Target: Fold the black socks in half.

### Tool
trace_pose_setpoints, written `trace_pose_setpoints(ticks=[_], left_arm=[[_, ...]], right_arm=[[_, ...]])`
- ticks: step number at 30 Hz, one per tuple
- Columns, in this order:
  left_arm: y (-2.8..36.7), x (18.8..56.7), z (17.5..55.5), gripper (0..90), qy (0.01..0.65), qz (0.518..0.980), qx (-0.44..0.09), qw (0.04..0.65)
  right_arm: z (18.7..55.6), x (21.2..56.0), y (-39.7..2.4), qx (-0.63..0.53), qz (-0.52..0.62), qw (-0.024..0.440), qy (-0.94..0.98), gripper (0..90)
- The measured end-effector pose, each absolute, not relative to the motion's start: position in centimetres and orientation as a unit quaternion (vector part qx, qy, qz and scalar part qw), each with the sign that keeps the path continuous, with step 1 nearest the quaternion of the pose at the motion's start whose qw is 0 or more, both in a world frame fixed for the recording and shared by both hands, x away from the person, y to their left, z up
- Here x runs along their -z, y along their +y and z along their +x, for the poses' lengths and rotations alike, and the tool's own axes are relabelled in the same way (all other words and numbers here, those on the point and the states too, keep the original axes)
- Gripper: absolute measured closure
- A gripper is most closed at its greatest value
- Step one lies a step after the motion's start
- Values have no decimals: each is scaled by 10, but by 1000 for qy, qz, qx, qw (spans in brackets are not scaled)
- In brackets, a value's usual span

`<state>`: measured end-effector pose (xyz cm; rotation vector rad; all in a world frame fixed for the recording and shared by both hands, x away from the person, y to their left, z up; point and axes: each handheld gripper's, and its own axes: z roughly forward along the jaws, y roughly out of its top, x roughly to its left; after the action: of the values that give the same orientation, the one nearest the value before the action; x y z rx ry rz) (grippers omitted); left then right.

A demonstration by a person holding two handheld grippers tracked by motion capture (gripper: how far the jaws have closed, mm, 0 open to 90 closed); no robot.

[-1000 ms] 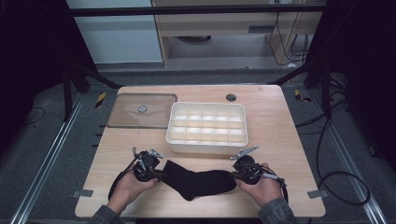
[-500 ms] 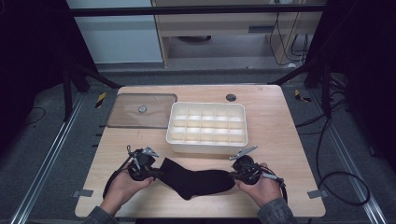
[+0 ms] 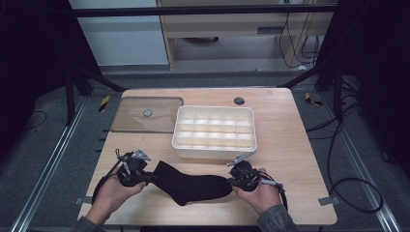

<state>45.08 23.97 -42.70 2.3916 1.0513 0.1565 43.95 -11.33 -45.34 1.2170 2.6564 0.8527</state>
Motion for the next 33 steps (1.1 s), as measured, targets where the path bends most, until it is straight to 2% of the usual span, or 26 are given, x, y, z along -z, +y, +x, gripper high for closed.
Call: trace_pose_setpoints(ticks=[11,18,32,33], left_arm=[[247,413,445,790,383,882,-65,269],[242,390,443,790,366,887,-72,273],[179,399,441,789,317,909,-45,268],[175,402,441,789,314,910,-43,266]], right_arm=[[447,462,-95,-278,393,33,876,868],[451,464,-76,-290,383,21,877,867],[459,467,-72,-294,380,5,877,861],[460,467,-73,-296,383,8,875,783]])
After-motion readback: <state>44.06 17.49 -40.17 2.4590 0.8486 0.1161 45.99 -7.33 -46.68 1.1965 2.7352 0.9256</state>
